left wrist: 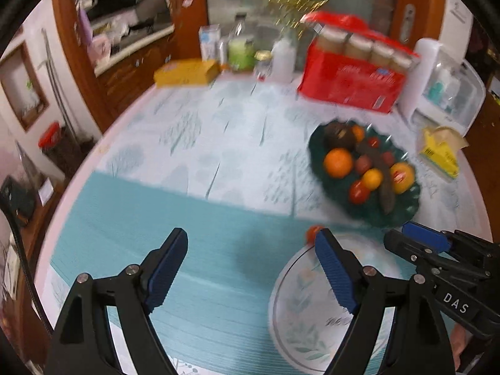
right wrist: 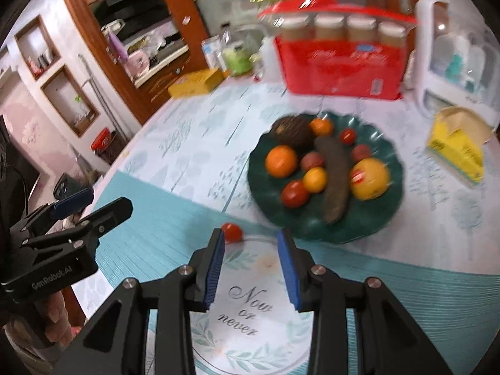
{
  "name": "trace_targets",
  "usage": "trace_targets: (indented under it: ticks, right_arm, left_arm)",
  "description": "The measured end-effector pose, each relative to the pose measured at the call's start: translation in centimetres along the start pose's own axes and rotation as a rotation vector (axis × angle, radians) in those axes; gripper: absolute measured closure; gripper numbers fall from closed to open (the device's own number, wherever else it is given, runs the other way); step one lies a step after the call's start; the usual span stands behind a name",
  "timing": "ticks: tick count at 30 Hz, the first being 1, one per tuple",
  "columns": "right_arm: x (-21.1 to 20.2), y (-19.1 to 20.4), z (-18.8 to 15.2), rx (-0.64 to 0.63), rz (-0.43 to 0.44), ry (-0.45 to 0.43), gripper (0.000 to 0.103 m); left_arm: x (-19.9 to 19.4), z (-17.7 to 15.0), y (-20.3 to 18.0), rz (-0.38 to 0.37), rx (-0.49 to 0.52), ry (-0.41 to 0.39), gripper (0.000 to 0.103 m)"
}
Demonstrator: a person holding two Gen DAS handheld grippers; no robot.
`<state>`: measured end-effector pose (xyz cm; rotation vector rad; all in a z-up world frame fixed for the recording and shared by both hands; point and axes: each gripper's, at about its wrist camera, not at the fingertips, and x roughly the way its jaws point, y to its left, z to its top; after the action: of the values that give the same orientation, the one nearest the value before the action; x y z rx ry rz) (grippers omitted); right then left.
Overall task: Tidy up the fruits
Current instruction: 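Move the right tool back to the last cherry tomato on the white plate, then grasp the last cherry tomato with the right tool, then carry the cherry tomato onto the green plate and open the right tool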
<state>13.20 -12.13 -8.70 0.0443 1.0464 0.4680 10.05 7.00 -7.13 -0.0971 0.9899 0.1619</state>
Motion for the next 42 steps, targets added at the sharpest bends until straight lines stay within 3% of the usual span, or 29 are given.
trace_targets:
  ticks: [8, 17, 29, 42]
  right_arm:
    - [7.3, 1.5, -1.3, -0.007, 0.017, 0.091, 0.067]
    - [11.2, 2.8, -1.1, -0.027, -0.038, 0.099, 0.067]
    - [11.8, 4.4, -1.5, -0.109, -0.143, 0.003, 0.074]
    - [8.7, 3.8, -4.4, -0.091, -0.093, 0.042, 0.074]
  left_arm:
    - [4.5, -1.9, 4.1, 0.012, -0.106, 0.086, 0.020]
    - [6.7, -2.1, 6.0, 0.013, -0.134, 0.116, 0.020]
    - [7.8, -2.2, 5.6, -0.005, -0.116, 0.141, 0.020]
    - [7.0, -3.8, 4.2, -0.021, -0.083, 0.217, 0.017]
